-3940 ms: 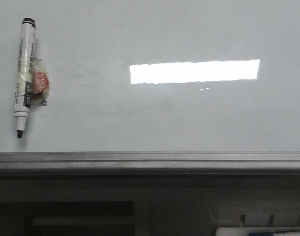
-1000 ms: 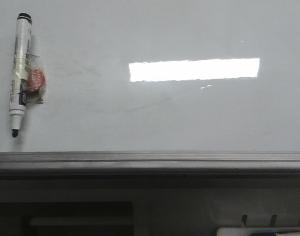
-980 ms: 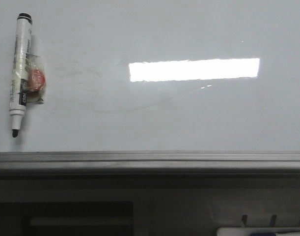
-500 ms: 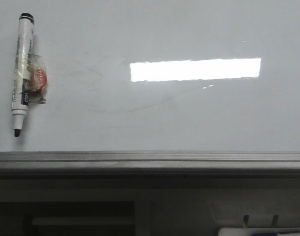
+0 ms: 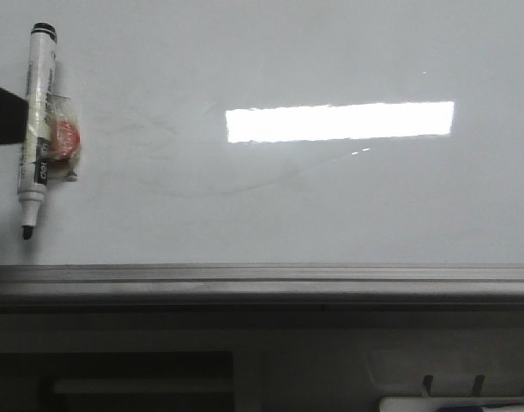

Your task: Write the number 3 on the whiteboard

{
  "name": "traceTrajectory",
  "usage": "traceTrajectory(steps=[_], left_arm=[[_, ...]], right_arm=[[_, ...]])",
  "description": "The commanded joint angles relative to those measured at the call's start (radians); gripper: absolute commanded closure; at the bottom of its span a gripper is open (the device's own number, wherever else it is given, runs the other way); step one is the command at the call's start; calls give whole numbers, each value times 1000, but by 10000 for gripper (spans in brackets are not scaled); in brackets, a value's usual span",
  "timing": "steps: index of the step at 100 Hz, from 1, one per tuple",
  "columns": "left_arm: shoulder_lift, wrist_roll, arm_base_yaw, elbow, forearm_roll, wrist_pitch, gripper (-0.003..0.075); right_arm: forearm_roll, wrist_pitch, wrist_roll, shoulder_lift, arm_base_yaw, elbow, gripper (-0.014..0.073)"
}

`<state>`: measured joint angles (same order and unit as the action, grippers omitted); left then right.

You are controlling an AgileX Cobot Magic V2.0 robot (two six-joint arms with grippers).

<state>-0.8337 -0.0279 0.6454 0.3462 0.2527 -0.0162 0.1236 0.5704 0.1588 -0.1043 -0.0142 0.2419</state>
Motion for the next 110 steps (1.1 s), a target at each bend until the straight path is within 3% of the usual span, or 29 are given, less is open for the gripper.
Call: traceTrajectory(steps=[1,53,58,63,74,92,110], left_arm=[[-21,3,24,35,29,-74,267],[-237,3,30,55,90,-136,286],[-249,3,30,55,98,-135,332],[-250,3,30,55,98,-133,427],[-248,3,30,55,83,-108,740],[-248,0,30,55,23,16,741],[-225,-43,30,57,-103,22,741]], right_arm=[[6,-81,-1,-17,-1,34,636],[6,-81,-1,-17,-1,34,636],[6,-81,-1,-17,-1,34,636],[6,-75,-1,-17,-1,34,636],[27,-59,-1,-17,-1,46,636],[164,-11,144,-35,-18,86,636],[349,10,313,-129,-122,99,636]])
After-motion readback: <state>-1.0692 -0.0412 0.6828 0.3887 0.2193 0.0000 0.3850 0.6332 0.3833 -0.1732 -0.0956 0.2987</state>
